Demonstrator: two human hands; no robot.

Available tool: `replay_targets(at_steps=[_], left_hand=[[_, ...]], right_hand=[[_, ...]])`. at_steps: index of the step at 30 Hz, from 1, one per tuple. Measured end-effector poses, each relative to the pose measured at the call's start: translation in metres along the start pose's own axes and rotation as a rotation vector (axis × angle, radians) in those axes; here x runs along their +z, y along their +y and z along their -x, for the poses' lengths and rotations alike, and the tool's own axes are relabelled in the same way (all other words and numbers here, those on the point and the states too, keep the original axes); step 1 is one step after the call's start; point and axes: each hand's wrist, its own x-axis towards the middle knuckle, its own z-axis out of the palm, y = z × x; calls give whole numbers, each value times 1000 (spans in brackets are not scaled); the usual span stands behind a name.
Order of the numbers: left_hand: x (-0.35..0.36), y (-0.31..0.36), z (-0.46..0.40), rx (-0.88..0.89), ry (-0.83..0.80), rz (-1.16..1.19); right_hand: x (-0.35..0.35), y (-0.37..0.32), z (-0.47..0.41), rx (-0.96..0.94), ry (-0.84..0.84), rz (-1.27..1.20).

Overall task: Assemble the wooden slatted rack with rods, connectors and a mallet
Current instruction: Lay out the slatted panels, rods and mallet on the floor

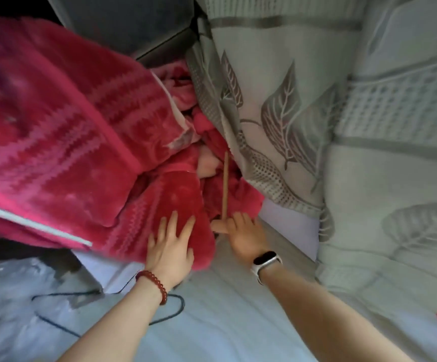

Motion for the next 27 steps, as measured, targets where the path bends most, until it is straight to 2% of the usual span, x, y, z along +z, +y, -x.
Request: replay_targets(at_steps=[4, 6, 7, 12, 15, 20, 24, 27], left_hand=[[-77, 30, 66, 28, -75, 197], [-123, 43, 110, 49, -53, 313], [-142, 49, 130, 58, -25, 380], [-256, 79, 252, 127, 106, 575], [-314, 99, 323, 188, 140, 645], [-375, 136, 444, 289, 184, 718], [-386, 166, 566, 338, 41, 795], [-377, 193, 641, 356, -107, 835]], right_hand=[[-120, -23, 29, 164, -347, -211], [-202, -40, 38, 321, -465, -395], [-233, -48, 44, 390, -461, -471], [-408, -84, 89, 792, -237, -708], [-512, -96, 127, 1036, 14, -759], [-643, -128, 221, 1254, 265, -775], [-734, -180, 341, 1419, 405, -811], [-791, -205, 424, 1533, 454, -732]])
